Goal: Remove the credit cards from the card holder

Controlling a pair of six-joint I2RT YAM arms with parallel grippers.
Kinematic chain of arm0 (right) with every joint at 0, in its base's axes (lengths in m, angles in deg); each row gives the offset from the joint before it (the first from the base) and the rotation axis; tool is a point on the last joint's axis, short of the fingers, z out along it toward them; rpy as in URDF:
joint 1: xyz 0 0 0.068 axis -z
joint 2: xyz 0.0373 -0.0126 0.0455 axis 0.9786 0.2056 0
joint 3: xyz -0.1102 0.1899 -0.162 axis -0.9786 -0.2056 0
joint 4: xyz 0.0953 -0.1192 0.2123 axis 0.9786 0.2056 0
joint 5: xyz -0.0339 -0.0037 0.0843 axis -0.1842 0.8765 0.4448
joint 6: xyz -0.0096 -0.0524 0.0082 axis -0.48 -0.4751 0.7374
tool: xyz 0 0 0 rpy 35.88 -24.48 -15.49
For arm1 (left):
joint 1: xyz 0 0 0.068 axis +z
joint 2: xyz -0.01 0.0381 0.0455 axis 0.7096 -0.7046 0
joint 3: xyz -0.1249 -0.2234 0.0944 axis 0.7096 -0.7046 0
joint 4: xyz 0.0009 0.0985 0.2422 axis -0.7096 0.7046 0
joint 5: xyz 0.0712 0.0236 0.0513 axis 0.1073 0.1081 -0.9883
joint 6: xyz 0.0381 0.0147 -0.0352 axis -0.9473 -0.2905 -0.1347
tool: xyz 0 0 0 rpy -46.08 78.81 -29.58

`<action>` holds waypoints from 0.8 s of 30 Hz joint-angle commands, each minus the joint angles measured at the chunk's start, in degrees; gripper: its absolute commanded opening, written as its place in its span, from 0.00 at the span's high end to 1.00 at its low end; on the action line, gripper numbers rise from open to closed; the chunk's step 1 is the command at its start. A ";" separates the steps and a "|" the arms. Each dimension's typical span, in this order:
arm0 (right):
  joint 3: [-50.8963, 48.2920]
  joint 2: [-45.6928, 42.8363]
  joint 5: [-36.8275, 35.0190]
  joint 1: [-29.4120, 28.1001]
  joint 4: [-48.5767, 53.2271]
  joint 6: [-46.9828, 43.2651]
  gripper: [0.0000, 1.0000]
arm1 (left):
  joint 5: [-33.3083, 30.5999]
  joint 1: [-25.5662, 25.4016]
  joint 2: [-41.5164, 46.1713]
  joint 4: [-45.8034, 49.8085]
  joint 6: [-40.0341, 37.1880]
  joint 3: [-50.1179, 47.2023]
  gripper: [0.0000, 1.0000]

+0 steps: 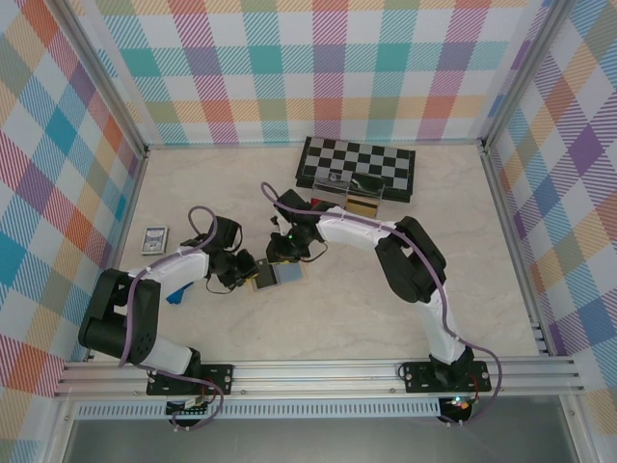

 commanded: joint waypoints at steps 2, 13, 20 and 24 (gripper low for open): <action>2.48 2.14 0.62 0.15 2.75 -0.01 0.77 | 0.42 -0.45 -1.57 -0.23 -1.30 1.48 0.86; -1.70 1.87 0.91 0.22 2.10 0.43 0.79 | 4.35 -0.54 -4.53 -0.35 -4.00 2.53 0.88; -6.14 -0.79 0.60 0.74 -0.79 1.89 0.83 | 7.14 -0.89 -7.28 0.59 -6.73 4.63 0.89; -8.71 -2.72 0.76 1.44 -2.76 2.57 0.89 | 7.06 -0.89 -8.14 1.39 -7.67 5.69 0.90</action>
